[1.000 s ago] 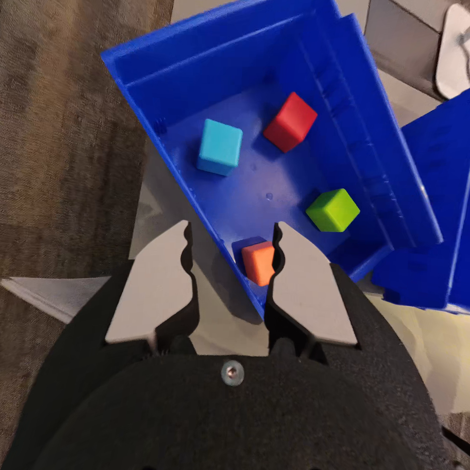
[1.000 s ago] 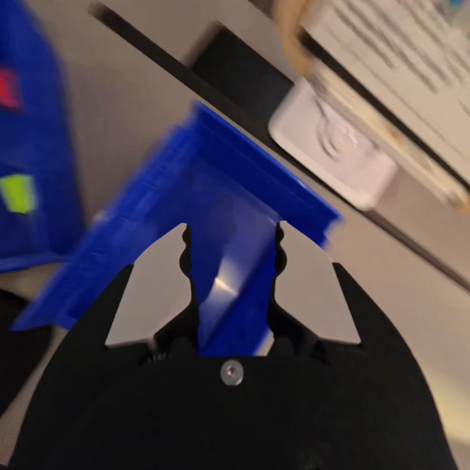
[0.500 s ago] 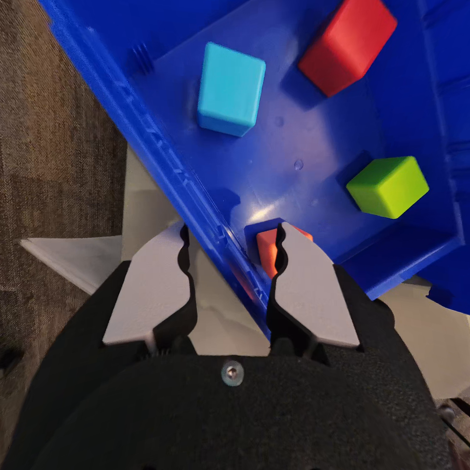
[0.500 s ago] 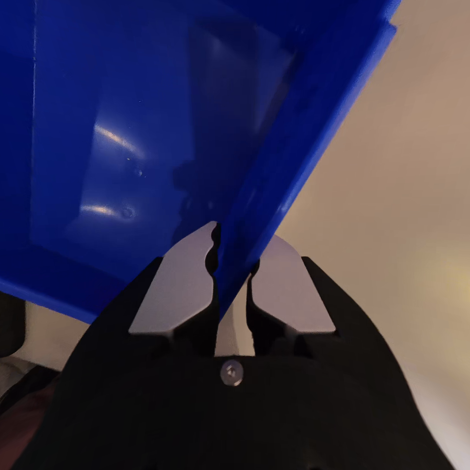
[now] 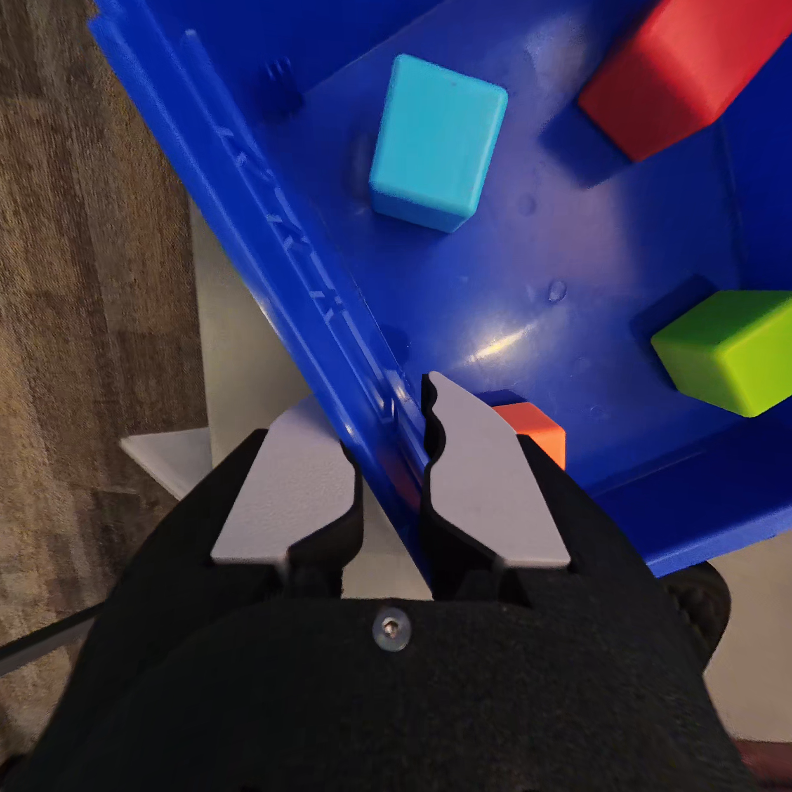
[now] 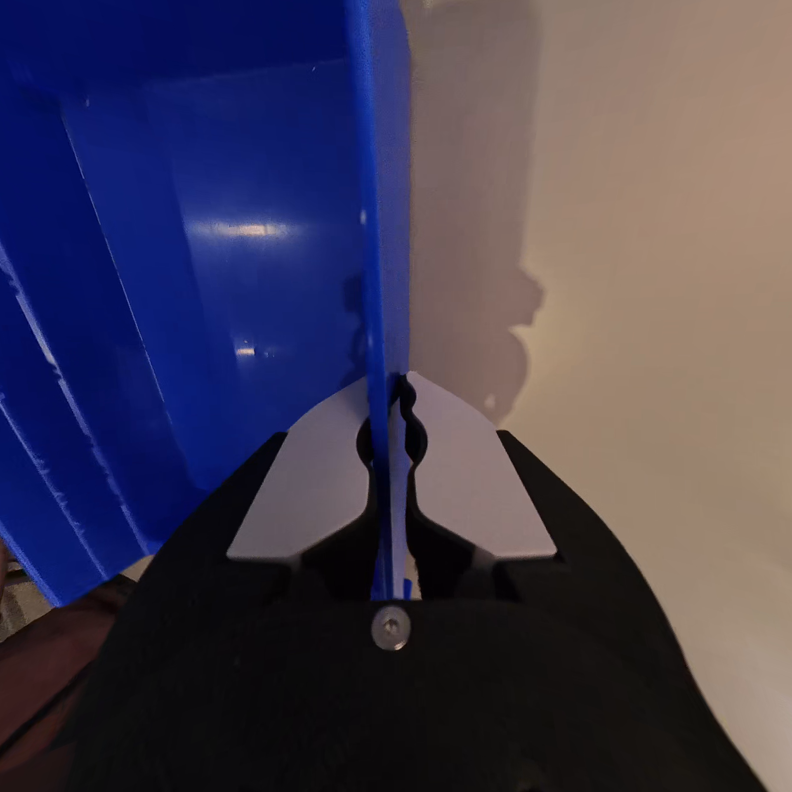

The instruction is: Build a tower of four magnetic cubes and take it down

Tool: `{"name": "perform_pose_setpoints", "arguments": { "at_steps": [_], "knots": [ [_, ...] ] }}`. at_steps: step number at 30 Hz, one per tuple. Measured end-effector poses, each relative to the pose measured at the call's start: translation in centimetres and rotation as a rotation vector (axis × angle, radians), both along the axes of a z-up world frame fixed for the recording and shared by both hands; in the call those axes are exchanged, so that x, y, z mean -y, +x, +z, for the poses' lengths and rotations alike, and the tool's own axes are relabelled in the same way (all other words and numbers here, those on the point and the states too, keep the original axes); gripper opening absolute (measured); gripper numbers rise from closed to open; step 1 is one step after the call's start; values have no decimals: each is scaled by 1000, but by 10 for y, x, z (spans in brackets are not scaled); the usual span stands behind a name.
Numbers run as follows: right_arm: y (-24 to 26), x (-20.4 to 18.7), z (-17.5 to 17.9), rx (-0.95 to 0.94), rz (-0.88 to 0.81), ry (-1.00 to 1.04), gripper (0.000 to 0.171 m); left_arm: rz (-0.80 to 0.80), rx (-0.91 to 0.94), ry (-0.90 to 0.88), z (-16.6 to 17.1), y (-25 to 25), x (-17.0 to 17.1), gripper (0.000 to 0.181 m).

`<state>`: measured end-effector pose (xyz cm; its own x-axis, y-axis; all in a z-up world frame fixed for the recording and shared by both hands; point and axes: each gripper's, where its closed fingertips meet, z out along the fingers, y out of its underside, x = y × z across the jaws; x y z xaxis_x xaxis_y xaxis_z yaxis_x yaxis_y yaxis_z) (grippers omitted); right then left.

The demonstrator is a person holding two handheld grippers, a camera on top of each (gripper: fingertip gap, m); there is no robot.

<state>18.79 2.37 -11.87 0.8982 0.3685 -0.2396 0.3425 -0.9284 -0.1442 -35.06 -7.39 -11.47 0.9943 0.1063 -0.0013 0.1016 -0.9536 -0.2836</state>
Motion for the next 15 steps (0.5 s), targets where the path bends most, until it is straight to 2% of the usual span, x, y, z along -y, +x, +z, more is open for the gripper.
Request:
{"name": "perform_pose_setpoints", "arguments": {
  "at_steps": [7,15],
  "knots": [
    [113,-7,-1,13,-151,9,7,-158,-88,-14,-1,39,-30,23],
    [242,7,-2,-50,-396,71,8,-289,-174,-21,-2,79,-49,23]
  ]
}}
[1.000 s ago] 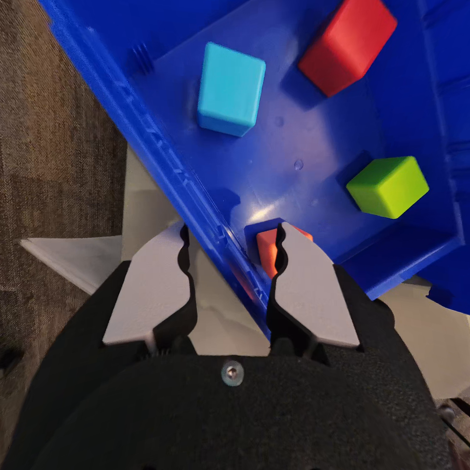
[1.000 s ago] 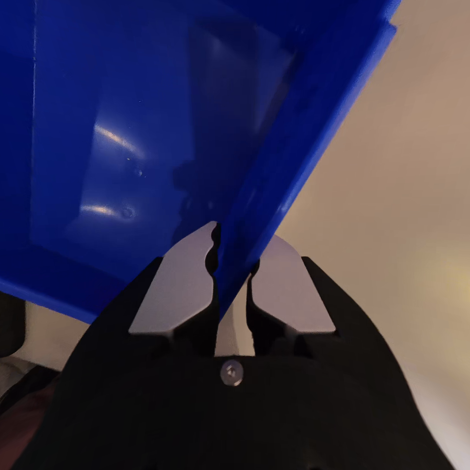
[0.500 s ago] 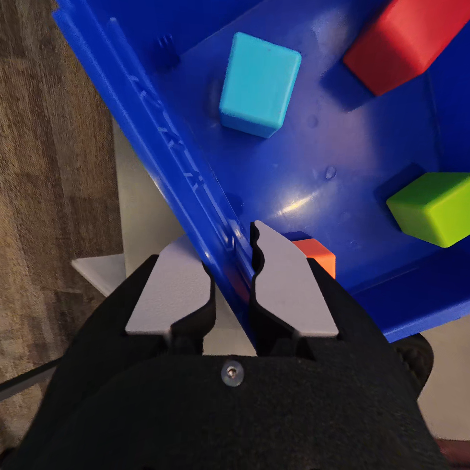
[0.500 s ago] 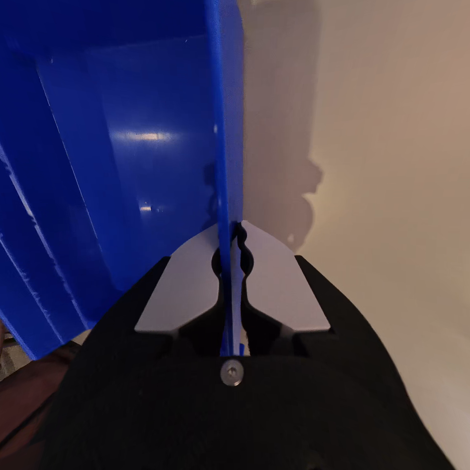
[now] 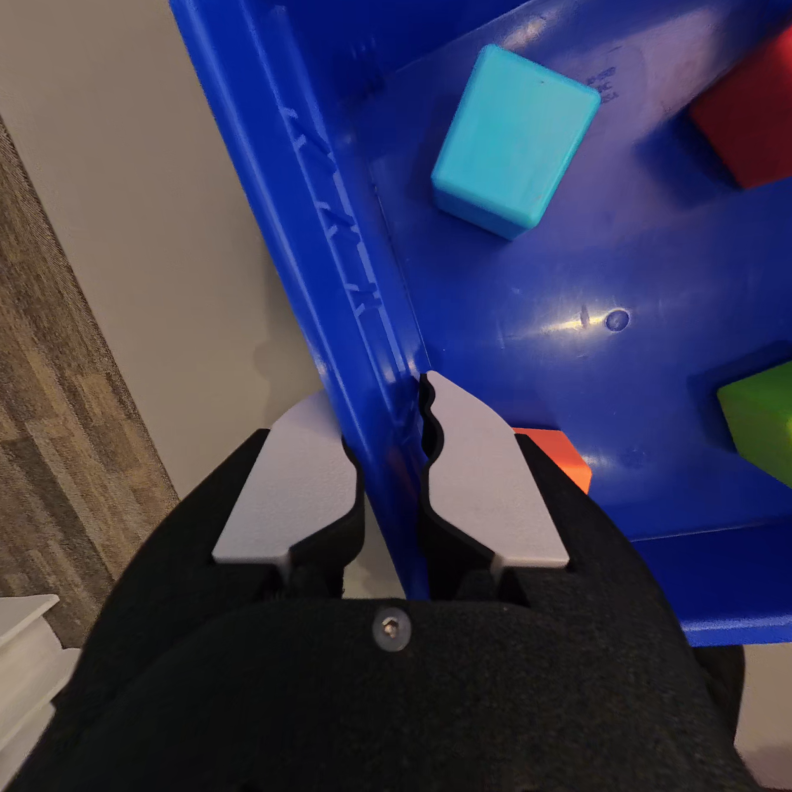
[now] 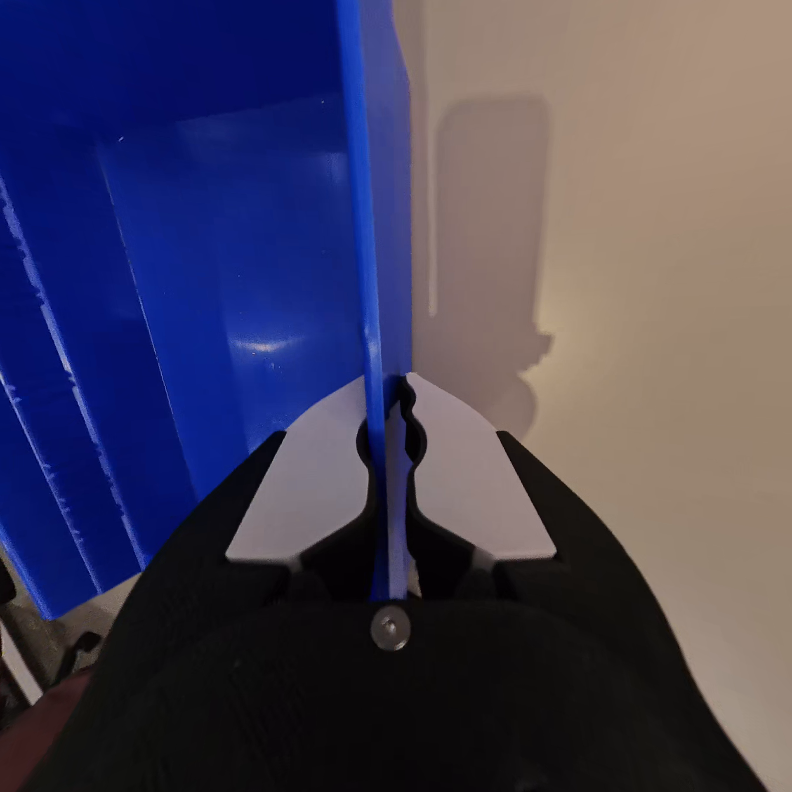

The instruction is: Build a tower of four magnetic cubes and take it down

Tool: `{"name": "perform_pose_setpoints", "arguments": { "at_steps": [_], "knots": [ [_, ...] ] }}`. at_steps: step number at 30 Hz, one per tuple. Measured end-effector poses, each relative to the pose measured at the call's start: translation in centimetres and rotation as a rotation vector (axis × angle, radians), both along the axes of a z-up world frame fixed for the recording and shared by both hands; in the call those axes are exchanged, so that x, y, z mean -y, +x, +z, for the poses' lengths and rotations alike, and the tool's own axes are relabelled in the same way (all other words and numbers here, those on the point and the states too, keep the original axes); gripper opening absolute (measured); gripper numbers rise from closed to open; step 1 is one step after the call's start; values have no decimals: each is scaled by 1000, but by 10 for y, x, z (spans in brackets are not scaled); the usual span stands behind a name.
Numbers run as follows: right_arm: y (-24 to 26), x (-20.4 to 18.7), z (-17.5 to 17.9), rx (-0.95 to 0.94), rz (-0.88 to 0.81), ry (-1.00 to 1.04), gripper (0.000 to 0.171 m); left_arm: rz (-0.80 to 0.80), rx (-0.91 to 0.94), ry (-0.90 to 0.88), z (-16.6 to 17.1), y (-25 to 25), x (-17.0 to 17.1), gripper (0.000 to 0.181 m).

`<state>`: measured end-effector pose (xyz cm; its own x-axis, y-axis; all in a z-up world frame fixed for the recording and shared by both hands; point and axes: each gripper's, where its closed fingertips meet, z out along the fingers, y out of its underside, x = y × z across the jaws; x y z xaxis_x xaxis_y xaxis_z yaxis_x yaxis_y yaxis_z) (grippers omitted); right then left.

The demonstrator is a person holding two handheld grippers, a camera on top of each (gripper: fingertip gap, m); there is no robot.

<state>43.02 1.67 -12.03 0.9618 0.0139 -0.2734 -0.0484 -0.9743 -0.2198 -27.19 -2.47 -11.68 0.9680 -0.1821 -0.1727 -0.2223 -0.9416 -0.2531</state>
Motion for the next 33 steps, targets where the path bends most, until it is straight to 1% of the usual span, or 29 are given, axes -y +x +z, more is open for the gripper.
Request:
{"name": "perform_pose_setpoints", "arguments": {
  "at_steps": [4,7,12,24,33],
  "knots": [
    [42,-1,0,18,-21,42,9,2,-27,-6,0,4,-1,25],
    [55,0,0,8,4,53,9,4,-39,-6,0,4,-1,26],
    [59,-2,0,29,58,74,9,-14,-43,-1,0,4,-1,27],
    [77,-5,0,14,2,121,9,-58,-68,-1,0,11,-3,29],
    [71,4,0,4,1,98,10,-104,-36,32,0,13,-12,28]
  ]
}}
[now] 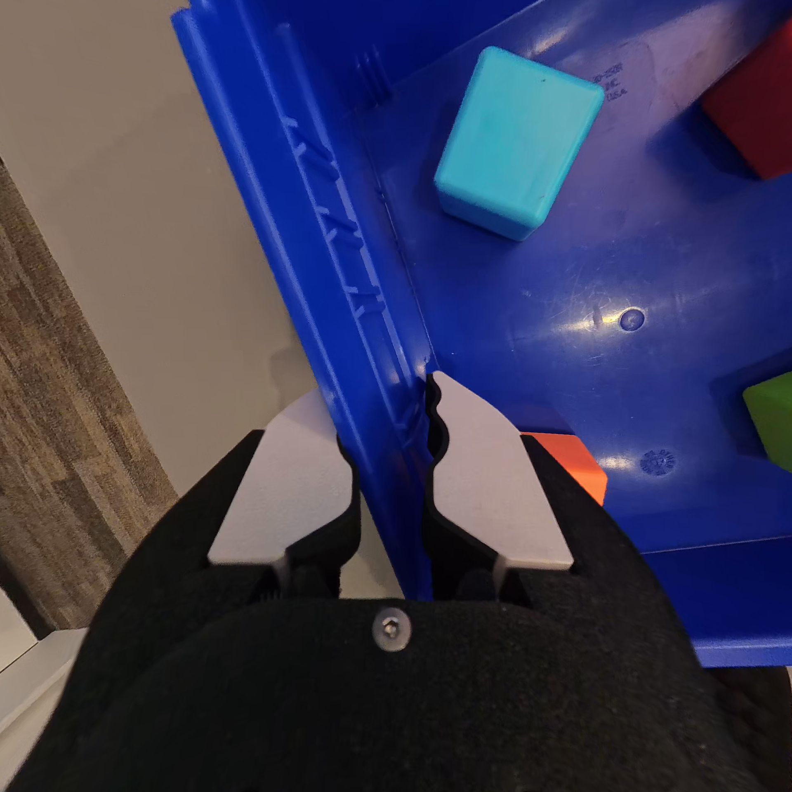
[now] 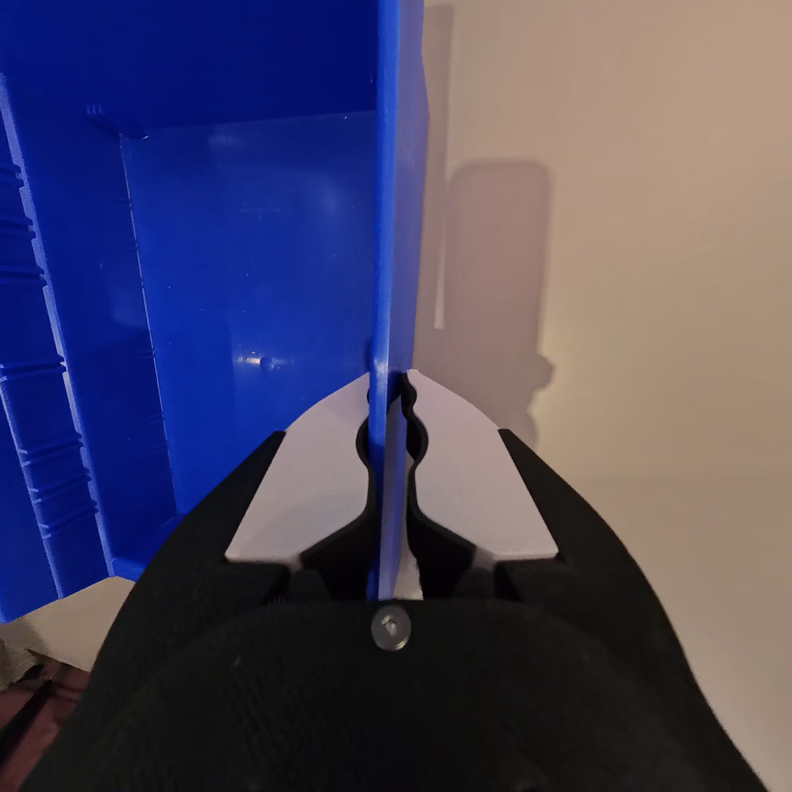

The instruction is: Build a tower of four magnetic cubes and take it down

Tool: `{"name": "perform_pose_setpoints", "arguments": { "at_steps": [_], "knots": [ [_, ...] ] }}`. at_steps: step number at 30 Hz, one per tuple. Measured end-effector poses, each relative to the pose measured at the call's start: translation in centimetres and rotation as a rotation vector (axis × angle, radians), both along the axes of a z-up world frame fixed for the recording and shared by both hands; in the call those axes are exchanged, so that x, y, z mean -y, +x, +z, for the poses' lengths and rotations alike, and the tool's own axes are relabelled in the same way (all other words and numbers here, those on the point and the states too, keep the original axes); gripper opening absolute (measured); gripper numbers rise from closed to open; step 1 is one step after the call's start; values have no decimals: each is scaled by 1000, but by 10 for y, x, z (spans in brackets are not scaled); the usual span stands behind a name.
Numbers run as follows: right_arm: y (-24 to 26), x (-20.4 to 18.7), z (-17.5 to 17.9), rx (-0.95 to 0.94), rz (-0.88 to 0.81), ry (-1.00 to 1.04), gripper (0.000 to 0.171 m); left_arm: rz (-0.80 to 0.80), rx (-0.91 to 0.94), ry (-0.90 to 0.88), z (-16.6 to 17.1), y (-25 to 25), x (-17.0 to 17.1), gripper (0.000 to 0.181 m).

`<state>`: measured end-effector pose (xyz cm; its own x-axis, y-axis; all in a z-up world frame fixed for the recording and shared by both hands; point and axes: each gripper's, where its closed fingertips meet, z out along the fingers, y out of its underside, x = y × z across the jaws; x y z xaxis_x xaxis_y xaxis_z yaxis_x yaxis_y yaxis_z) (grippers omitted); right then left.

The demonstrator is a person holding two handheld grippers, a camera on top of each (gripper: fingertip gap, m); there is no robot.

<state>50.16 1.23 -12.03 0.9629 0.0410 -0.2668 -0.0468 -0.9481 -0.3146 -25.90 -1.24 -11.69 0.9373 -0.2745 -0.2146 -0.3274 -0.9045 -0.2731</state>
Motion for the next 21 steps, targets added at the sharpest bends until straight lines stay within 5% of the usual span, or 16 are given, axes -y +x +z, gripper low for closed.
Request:
{"name": "perform_pose_setpoints", "arguments": {
  "at_steps": [8,21],
  "knots": [
    [0,1,0,-10,5,3,10,43,134,8,-1,-1,1,18],
    [9,8,-1,94,61,-18,9,45,77,20,-1,-10,0,27]
  ]
}}
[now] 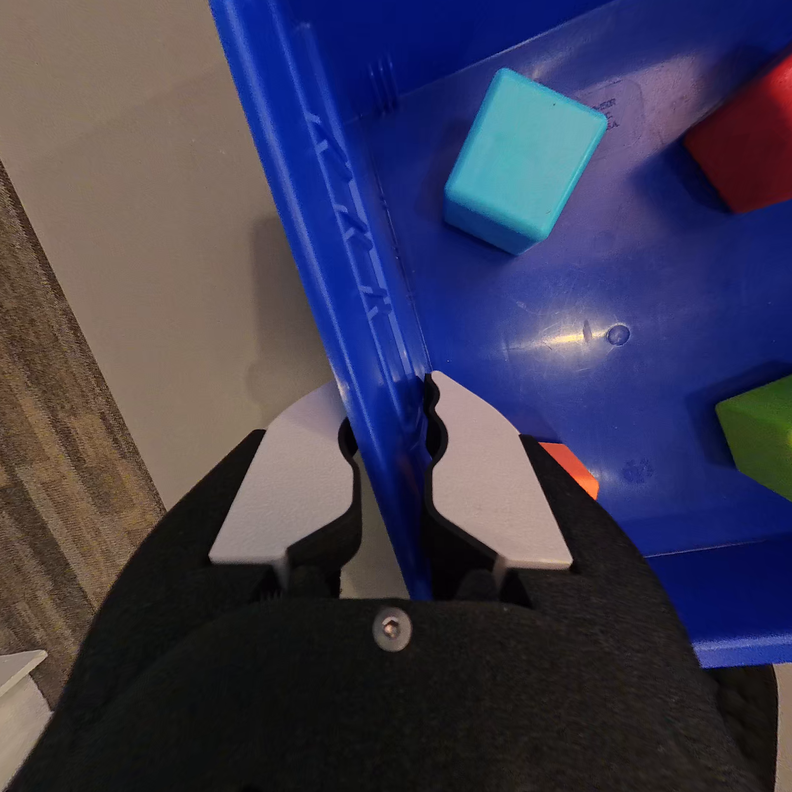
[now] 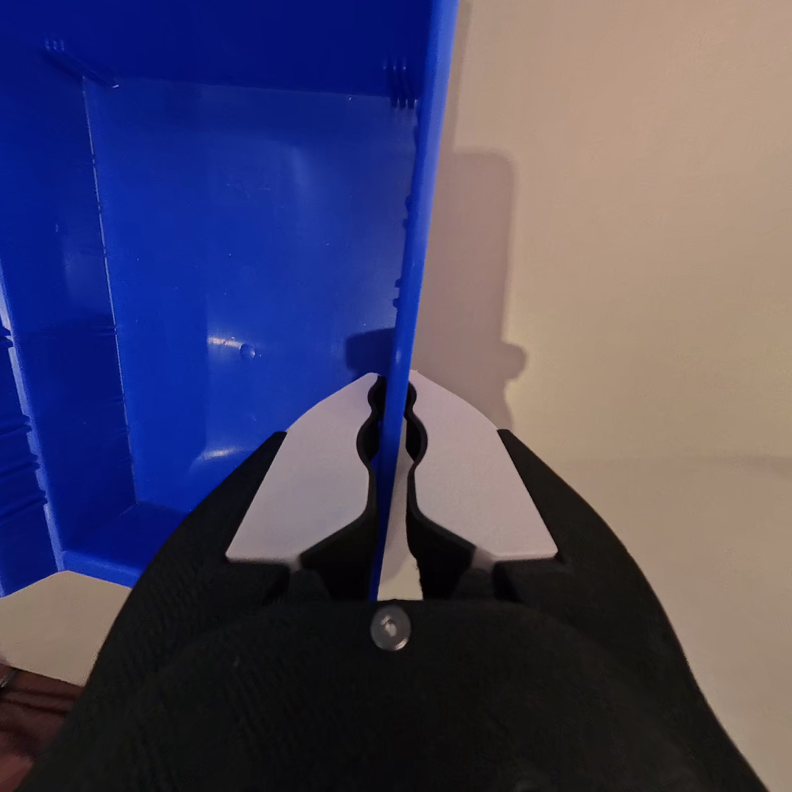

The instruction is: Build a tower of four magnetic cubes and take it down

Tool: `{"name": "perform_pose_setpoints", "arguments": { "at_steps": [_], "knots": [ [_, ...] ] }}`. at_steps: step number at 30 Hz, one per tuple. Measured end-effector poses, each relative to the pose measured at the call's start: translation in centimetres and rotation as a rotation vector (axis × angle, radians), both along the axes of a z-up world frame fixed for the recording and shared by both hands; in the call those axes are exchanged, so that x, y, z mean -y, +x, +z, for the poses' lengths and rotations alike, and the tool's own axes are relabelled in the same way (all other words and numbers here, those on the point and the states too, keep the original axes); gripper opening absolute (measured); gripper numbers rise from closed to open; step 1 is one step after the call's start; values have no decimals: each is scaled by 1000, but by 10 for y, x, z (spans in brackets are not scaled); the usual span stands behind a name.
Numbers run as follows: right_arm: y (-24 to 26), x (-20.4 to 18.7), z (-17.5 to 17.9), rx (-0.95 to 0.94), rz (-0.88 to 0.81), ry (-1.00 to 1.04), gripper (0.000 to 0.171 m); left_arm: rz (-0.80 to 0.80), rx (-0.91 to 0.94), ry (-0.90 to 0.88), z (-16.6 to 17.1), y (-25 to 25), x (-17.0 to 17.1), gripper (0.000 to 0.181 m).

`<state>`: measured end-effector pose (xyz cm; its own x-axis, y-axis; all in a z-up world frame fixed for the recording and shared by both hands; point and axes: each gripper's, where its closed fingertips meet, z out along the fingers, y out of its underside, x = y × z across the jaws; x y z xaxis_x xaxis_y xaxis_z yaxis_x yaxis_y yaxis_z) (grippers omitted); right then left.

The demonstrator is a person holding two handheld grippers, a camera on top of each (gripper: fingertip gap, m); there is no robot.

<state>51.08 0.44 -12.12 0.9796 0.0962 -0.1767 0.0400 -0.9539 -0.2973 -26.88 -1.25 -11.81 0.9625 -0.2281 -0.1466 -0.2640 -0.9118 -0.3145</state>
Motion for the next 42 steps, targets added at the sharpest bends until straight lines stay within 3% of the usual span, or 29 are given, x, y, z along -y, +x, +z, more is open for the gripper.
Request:
{"name": "perform_pose_setpoints", "arguments": {
  "at_steps": [9,15,17,21,24,26,30,35,39,42],
  "knots": [
    [-1,-4,1,-54,-14,40,12,36,38,41,7,-4,1,36],
    [15,-19,50,38,-85,261,23,16,104,252,65,-6,6,42],
    [13,-25,84,99,-61,411,23,-130,203,332,94,27,14,42],
    [-33,-32,157,67,80,743,22,-621,333,414,128,123,48,51],
    [-76,-29,182,-36,192,836,22,-920,234,307,99,168,70,53],
    [-93,-28,187,-56,243,852,22,-1026,151,157,68,181,81,53],
    [-108,-28,184,-73,292,827,23,-1023,13,-11,26,185,73,60],
    [-114,-28,180,-92,314,809,22,-1014,-39,-115,-1,176,71,69],
    [-119,-30,177,-113,330,801,22,-1019,-43,-147,-15,174,68,68],
    [-124,-31,174,-118,350,792,22,-1050,-54,-153,-20,174,68,51]
  ]
}}
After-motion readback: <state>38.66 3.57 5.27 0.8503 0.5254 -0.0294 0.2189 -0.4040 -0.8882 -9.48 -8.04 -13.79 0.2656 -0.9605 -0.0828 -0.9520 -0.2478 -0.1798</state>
